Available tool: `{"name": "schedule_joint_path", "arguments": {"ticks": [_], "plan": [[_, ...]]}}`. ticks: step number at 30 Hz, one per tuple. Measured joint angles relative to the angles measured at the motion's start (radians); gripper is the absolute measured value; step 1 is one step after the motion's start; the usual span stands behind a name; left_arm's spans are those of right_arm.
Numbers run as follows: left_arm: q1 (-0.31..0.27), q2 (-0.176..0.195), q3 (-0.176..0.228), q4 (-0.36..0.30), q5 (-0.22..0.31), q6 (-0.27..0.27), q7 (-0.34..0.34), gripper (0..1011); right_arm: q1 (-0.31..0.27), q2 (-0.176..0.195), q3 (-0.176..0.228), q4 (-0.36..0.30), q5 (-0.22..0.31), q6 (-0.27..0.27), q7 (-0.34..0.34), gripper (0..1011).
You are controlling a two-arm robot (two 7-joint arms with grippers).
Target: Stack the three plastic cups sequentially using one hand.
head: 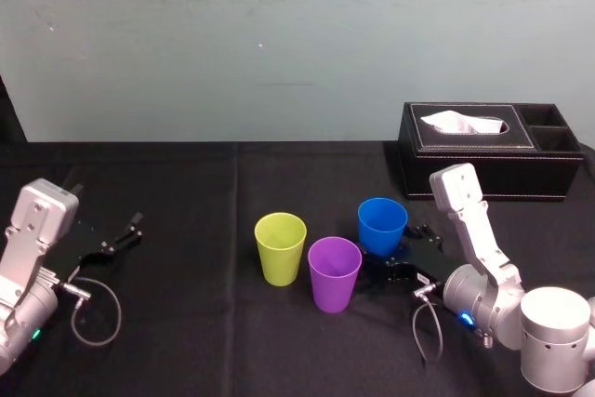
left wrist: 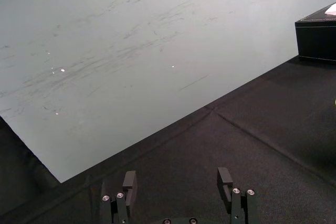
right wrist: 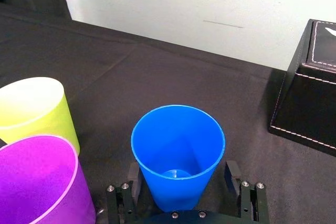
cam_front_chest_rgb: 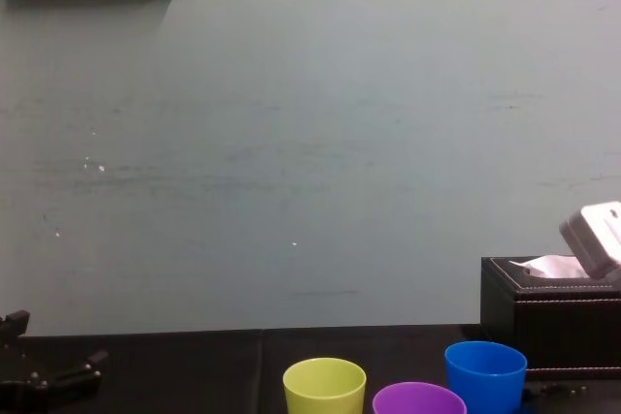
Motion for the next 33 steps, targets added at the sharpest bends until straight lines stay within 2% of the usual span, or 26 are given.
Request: {"name": "schedule_joint_path", "arguments": {"ticks": [8, 18, 20, 33], "plan": [[0.000, 0.000, 0.000, 0.000, 0.000, 0.000, 0.000, 1000, 0.000, 0.000, -0.001, -0.001, 0.000, 0.000, 0.000, 987], [0.000, 0.000, 0.000, 0.000, 0.000, 0.000, 0.000, 1000, -0.001, 0.001, -0.002, -0.002, 0.001, 0.000, -0.001, 728], [0.000, 0.000, 0.000, 0.000, 0.000, 0.000, 0.000, 1000, -0.001, 0.001, -0.002, -0.002, 0.001, 0.000, -0.001, 706], [0.000, 0.000, 0.000, 0.000, 0.000, 0.000, 0.000, 1000, -0.002, 0.001, -0.002, -0.003, 0.001, 0.000, -0.001, 695]]}}
